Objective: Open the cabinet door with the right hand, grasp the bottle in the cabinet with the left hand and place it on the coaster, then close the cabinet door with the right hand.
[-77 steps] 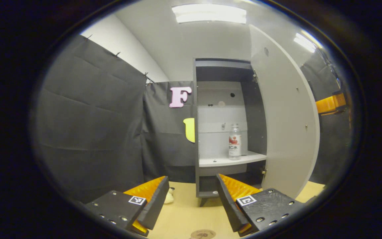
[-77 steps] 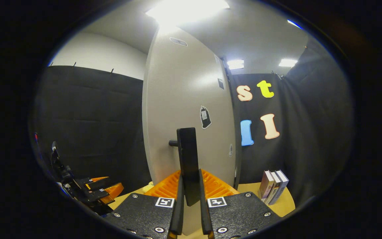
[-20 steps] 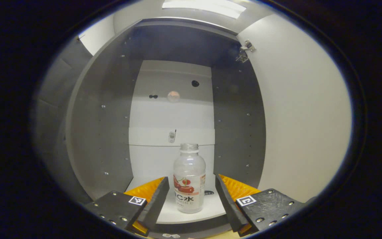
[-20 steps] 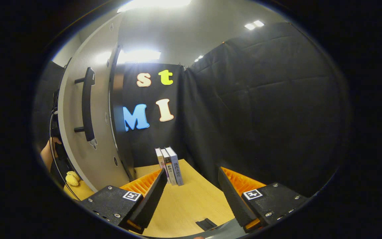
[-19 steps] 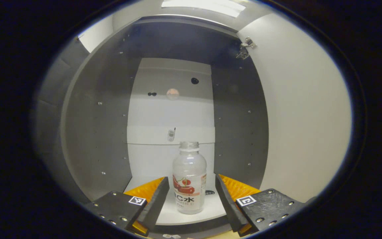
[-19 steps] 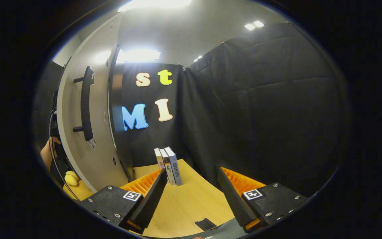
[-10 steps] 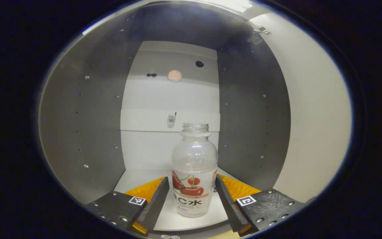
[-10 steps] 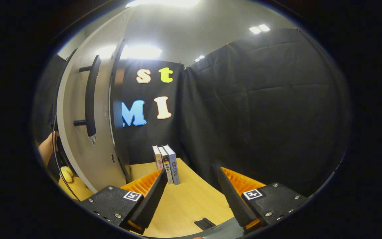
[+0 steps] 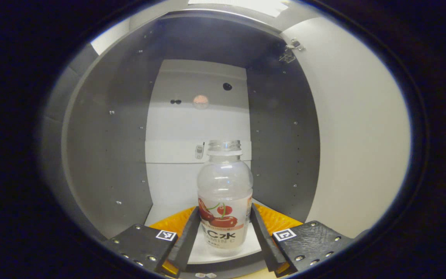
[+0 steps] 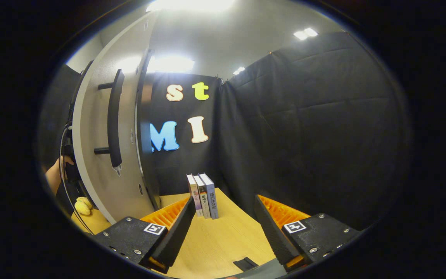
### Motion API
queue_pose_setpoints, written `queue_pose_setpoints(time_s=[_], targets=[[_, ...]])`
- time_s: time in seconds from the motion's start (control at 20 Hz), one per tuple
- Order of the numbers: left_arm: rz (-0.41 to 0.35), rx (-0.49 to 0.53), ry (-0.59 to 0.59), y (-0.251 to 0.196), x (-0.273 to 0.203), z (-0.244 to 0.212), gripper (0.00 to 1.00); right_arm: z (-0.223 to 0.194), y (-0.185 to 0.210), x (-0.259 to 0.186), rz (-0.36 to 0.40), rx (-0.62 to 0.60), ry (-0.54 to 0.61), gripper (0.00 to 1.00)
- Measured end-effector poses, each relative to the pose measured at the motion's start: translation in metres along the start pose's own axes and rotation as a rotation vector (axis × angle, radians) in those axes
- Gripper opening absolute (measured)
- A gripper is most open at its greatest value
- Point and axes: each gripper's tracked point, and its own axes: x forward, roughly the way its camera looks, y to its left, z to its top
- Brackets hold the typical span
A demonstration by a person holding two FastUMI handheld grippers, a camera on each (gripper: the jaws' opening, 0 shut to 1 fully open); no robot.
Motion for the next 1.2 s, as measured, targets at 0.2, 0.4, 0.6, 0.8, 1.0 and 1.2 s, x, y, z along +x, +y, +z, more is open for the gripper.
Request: queue_pose_setpoints(time_s=[0.2,0.4,0.6,0.8,1.0,1.2], targets=[[0.029,0.015,-0.027,0.007,-0.034,0.014,0.78,0.006,-0.001,-0.003,0.045,0.0,-0.014,0.95],[0.071,-0.009,-0.04,0.018,-0.076,0.015,0.71,0.011,-0.003,-0.008,0.094,-0.007,-0.025,0.95],[0.121,-0.016,-0.048,0.021,-0.112,0.014,0.71,0.012,-0.006,-0.01,0.141,-0.007,-0.024,0.95],[0.168,-0.02,-0.049,0.028,-0.147,0.003,0.72,0.011,-0.01,-0.009,0.179,-0.004,-0.025,0.95],[0.205,-0.017,-0.038,0.03,-0.174,-0.01,0.75,0.008,-0.013,-0.009,0.219,0.003,-0.015,0.95],[0.231,-0.041,-0.028,0.026,-0.207,-0.035,0.79,0.008,-0.013,-0.012,0.25,0.004,-0.02,0.95]])
